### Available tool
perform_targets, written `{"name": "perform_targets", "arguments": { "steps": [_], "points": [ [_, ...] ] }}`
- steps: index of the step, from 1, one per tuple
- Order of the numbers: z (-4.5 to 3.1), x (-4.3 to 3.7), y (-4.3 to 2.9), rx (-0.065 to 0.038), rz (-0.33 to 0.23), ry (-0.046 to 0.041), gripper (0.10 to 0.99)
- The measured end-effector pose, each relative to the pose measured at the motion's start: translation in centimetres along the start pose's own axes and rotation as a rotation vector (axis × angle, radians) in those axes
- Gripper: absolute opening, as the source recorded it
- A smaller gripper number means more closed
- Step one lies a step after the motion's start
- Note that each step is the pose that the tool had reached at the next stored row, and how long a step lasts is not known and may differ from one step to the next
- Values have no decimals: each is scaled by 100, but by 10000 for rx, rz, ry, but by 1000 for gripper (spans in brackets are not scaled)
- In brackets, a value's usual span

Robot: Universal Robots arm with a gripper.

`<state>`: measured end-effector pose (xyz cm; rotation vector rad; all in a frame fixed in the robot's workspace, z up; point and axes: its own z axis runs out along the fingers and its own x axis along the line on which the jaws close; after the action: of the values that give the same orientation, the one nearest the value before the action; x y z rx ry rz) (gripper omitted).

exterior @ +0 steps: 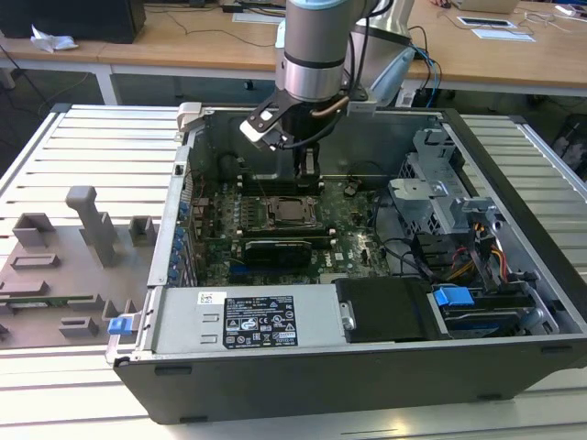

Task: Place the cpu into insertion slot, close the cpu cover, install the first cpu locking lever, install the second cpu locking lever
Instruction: 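Close the cpu cover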

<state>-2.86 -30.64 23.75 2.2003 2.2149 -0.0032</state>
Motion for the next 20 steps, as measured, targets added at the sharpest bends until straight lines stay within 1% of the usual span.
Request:
{"name": "perform_targets", "arguments": {
  "steps": [1,4,10,16,17,20],
  "points": [
    [21,0,-5,0,1,-1,106],
    [50,1,-13,0,0,1,106],
    [88,1,-19,1,0,-1,106],
    [164,3,-27,0,3,0,106],
    [172,3,-32,0,2,0,106],
    [193,3,-96,1,0,-2,106]
  ]
}}
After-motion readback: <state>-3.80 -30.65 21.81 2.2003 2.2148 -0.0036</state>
